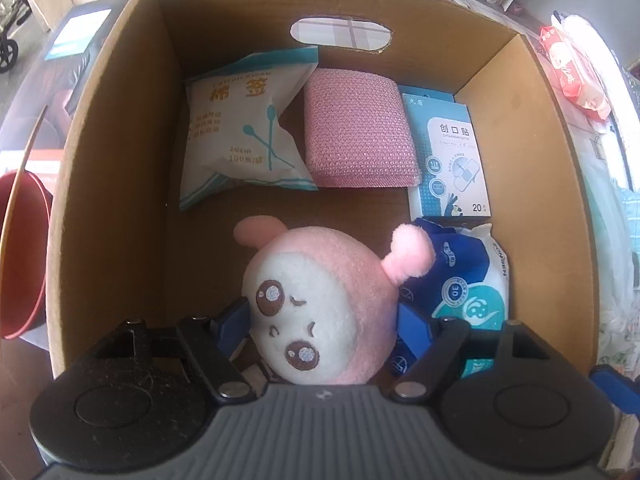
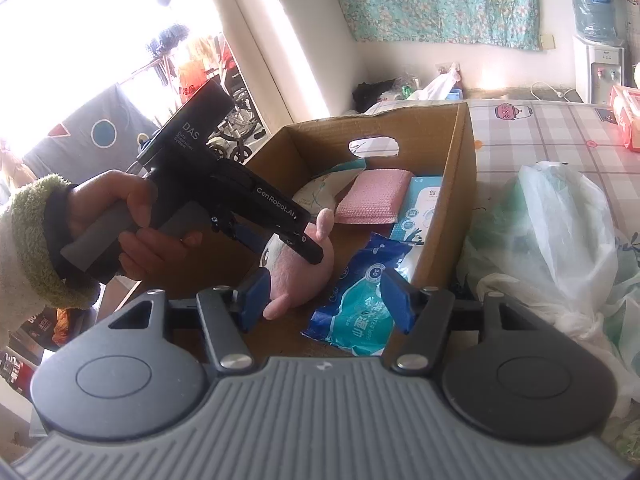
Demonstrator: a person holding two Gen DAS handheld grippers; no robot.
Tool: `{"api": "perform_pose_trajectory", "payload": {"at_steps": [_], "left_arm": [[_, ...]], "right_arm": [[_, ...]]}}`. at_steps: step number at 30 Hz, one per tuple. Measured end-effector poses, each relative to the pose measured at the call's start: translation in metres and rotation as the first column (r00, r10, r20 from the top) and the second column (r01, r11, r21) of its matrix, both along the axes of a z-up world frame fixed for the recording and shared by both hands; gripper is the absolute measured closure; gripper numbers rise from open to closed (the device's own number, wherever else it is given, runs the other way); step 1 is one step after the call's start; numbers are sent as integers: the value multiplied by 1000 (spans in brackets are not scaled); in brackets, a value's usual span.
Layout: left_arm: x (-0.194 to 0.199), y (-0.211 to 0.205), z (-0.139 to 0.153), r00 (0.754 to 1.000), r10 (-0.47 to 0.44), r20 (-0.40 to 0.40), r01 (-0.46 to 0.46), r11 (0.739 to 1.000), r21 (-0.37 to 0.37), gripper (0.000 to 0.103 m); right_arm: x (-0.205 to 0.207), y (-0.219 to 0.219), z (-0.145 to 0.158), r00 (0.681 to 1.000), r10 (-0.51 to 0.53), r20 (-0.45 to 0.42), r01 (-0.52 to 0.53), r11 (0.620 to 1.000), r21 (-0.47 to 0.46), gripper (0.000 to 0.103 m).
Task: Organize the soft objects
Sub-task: 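Carry the pink plush toy with the left tool and lower it into the box, then open the left tool and lift it out of the box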
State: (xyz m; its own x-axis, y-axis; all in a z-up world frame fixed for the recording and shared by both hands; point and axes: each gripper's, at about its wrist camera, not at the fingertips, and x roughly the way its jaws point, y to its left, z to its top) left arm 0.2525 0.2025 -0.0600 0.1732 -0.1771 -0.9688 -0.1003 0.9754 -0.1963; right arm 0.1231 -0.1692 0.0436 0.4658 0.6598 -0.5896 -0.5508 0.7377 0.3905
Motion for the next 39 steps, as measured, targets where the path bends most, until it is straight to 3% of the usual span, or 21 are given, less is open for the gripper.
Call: {"api": "perform_pose_trajectory", "payload": {"at_steps": [3, 9, 14, 18, 24, 30, 34, 39], "left_arm": [[-6, 2, -3, 994, 100, -34, -103, 990, -95, 24], [-13, 4, 0, 971, 237, 25, -232, 965, -125, 24], [-12, -2, 2, 968, 241, 67, -233, 967, -105, 23], [-19, -10, 13, 962, 213, 170, -203, 977, -72, 21], [-38, -17, 37, 926, 226, 303, -205, 974, -98, 18], [-61, -46, 63, 890, 165, 425, -145, 986, -80, 18], [-68, -81, 92, 854, 57, 517, -36, 998, -51, 18], [-61, -142, 123, 816, -79, 572, 133, 990, -53, 18]], "right_arm": [[0, -4, -2, 1000, -8, -6, 8, 1000, 5, 42], [-4, -8, -2, 1000, -19, -9, 19, 1000, 2, 42], [-9, -13, 1, 1000, -30, -3, 30, 1000, 0, 39], [-13, -19, 1, 999, -47, -1, 47, 999, 1, 38], [-20, -33, 2, 996, -85, -5, 85, 996, 21, 37], [-32, -54, 5, 989, -148, 10, 147, 988, 47, 37], [-37, -78, 15, 974, -218, 56, 215, 975, 47, 37], [-31, -141, 33, 915, -376, 143, 379, 926, 11, 37]]}}
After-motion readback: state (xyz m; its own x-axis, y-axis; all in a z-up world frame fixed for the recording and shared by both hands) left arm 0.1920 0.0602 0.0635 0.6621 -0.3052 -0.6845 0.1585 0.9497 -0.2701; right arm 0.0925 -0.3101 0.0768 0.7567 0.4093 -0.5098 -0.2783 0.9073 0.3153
